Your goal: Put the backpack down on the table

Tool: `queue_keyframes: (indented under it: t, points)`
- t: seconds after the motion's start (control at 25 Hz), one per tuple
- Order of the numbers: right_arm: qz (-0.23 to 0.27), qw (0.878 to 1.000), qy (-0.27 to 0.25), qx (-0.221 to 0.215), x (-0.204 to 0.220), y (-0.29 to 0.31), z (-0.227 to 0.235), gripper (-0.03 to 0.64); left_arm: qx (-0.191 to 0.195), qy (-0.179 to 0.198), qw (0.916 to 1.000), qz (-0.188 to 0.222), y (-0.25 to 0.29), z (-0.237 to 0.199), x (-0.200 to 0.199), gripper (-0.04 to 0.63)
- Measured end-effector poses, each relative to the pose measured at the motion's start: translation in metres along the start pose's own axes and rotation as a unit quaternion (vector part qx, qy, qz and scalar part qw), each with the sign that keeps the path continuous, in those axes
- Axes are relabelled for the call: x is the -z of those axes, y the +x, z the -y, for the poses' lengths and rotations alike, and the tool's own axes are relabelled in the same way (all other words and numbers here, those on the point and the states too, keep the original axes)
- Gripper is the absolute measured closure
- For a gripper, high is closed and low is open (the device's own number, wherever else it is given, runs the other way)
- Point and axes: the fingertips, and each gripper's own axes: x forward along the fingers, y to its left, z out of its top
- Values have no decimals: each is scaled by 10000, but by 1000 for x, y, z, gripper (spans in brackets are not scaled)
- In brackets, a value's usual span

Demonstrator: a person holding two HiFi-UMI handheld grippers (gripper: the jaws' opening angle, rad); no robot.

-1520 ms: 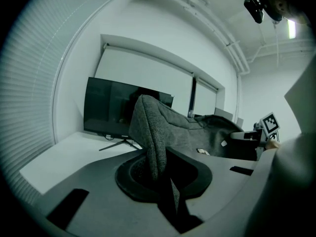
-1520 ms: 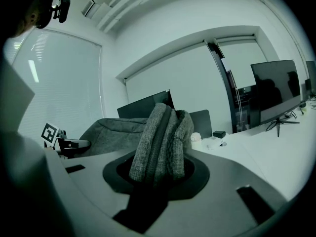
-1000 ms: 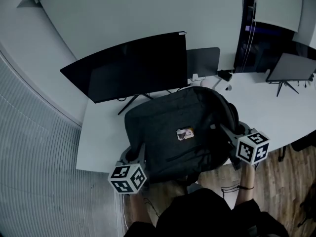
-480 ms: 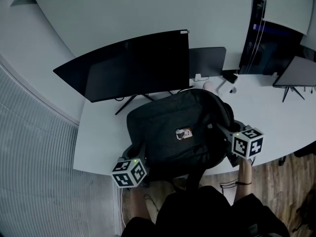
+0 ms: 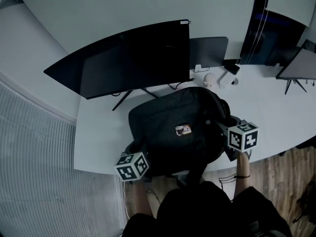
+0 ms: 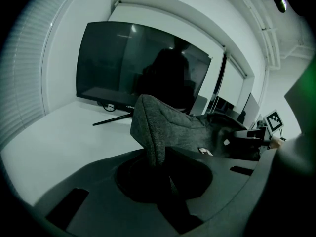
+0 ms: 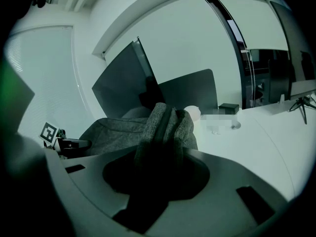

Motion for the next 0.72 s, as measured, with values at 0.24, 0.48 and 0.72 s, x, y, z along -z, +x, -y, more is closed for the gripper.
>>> queue_keyframes:
  t: [0.24, 0.48, 0.72]
  points:
    - [-267, 9995, 154, 81, 13, 15, 9, 508, -26, 4, 9995, -308, 15, -7, 7, 546]
    - [-600, 9976, 278, 225, 28, 29, 19, 507, -66, 61, 9980, -625, 32, -13, 14, 545]
    - [-944, 9942, 275, 428, 39, 37, 29, 506, -141, 97, 9964, -831, 43, -17, 21, 536]
